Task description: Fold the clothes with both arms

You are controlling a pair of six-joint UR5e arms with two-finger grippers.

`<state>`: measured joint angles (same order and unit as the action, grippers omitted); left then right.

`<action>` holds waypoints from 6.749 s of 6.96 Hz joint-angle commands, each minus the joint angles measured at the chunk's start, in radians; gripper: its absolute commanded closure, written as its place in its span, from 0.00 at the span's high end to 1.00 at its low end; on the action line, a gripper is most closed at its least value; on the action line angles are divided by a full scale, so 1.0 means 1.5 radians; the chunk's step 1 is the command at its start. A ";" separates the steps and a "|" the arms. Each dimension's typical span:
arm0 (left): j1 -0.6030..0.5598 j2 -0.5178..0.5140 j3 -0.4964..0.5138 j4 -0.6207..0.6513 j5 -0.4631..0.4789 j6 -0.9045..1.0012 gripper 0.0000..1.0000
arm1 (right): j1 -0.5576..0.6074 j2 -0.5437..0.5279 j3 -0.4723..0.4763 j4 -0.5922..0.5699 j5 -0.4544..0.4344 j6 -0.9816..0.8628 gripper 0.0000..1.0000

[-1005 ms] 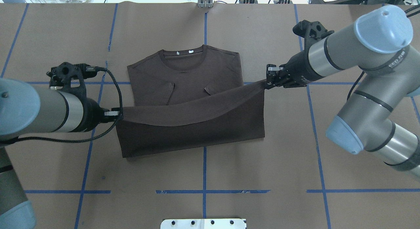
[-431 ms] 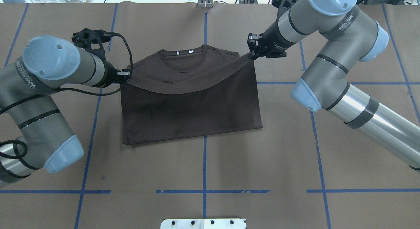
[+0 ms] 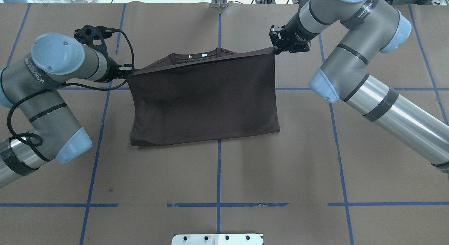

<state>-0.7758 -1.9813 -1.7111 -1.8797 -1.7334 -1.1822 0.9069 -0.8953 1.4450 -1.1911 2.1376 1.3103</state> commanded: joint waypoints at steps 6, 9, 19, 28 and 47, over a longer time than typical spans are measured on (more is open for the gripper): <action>-0.021 -0.053 0.075 -0.004 0.001 0.016 0.00 | 0.004 0.131 -0.208 0.069 -0.009 -0.004 0.00; -0.021 -0.065 0.103 -0.005 0.004 0.017 0.00 | 0.003 0.143 -0.232 0.077 -0.029 -0.005 0.00; -0.022 -0.071 0.097 -0.029 -0.001 0.022 1.00 | -0.048 0.062 -0.147 0.109 -0.051 0.000 1.00; -0.021 -0.072 0.052 -0.026 -0.001 0.024 1.00 | -0.191 -0.108 0.082 -0.078 -0.102 -0.002 0.85; 0.222 -0.067 -0.072 0.077 0.000 -0.387 1.00 | -0.316 -0.397 0.587 -0.146 -0.107 0.188 1.00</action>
<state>-0.5738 -2.0846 -1.7823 -1.8119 -1.7729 -1.5627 0.3510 -1.5692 2.3324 -1.4082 1.9693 1.5905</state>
